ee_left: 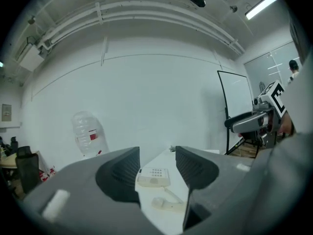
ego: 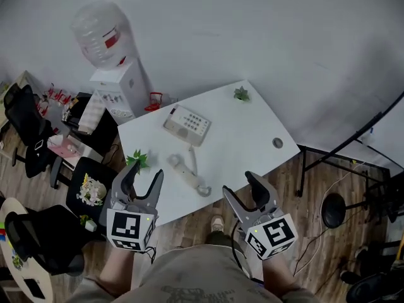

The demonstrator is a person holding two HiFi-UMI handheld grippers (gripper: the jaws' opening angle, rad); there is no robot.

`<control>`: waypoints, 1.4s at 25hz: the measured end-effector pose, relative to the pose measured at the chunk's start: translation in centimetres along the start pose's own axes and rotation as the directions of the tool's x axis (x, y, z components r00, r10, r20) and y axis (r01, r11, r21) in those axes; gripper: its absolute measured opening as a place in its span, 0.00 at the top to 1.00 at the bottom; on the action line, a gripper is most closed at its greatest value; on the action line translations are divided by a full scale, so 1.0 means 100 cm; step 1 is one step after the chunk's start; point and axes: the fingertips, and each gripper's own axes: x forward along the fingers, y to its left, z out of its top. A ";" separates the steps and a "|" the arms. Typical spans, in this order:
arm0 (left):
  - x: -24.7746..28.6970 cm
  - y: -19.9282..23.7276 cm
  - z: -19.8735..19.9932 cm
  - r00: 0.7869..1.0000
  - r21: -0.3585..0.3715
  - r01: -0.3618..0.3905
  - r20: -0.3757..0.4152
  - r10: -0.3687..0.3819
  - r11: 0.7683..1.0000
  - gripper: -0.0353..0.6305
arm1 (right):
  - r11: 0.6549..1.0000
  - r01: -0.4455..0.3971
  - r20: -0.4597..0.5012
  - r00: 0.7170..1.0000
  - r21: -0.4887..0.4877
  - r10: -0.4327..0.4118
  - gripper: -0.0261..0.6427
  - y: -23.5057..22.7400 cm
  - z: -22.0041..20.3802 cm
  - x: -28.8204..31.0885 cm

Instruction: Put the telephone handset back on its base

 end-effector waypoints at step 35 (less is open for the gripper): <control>0.039 0.041 0.004 0.937 -0.103 -0.347 -0.083 0.340 0.932 0.61 | 0.937 -0.349 -0.100 0.933 -0.021 0.345 0.55 -0.067 0.010 0.126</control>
